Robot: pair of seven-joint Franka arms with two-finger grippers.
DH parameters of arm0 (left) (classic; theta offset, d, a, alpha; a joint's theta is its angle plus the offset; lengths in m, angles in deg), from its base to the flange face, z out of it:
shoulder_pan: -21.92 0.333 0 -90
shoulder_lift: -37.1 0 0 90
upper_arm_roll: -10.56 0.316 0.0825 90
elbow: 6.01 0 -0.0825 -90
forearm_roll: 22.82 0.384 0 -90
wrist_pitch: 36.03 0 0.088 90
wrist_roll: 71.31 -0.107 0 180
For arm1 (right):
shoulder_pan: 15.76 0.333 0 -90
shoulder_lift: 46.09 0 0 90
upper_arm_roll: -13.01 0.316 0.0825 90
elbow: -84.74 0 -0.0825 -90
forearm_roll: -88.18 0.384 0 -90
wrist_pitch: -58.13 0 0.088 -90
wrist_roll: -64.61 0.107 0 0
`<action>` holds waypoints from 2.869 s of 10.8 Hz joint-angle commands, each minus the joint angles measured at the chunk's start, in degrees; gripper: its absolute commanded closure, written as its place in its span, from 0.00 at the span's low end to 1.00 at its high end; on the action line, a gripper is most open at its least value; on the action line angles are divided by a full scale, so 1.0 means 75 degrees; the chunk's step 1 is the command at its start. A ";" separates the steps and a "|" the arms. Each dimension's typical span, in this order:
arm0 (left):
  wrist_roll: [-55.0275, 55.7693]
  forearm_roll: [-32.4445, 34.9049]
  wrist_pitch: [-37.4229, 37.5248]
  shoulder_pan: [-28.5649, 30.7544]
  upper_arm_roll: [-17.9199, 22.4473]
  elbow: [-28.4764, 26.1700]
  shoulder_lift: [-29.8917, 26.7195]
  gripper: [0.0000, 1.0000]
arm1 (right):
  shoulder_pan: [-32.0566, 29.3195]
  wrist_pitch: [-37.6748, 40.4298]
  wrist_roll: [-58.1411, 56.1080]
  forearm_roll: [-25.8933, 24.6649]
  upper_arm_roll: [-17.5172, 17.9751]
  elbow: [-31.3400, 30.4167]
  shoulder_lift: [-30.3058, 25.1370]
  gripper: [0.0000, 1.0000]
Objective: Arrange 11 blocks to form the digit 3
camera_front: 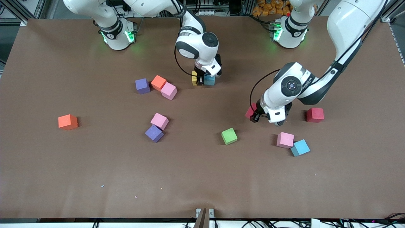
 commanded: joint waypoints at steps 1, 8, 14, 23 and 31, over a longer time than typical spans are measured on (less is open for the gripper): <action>0.0502 -0.0114 -0.0210 -0.0007 -0.0066 -0.0131 -0.0105 0.80 | 0.0104 0.0068 0.0209 -0.0248 0.0017 0.0282 0.0207 1.00; 0.1359 -0.0044 -0.0305 -0.0089 -0.0054 -0.0131 -0.0046 0.79 | 0.0128 0.0091 0.0490 -0.0365 0.0017 0.0353 0.0325 0.00; 0.2940 0.0517 -0.0305 -0.0241 -0.0054 -0.0364 -0.0058 0.79 | -0.0188 0.1388 0.0386 -0.0214 0.0438 0.0306 -0.0657 0.00; 0.6723 0.1620 -0.0984 -0.1691 -0.0101 -0.1162 -0.0152 0.78 | -0.0400 0.0540 0.3622 0.0981 -0.0803 -0.1181 -0.2617 0.00; 0.8378 0.1632 -0.1265 -0.2655 -0.0089 -0.1454 -0.0070 0.78 | -0.0388 -0.0625 0.4580 0.1017 -0.1740 -0.2402 -0.3367 0.00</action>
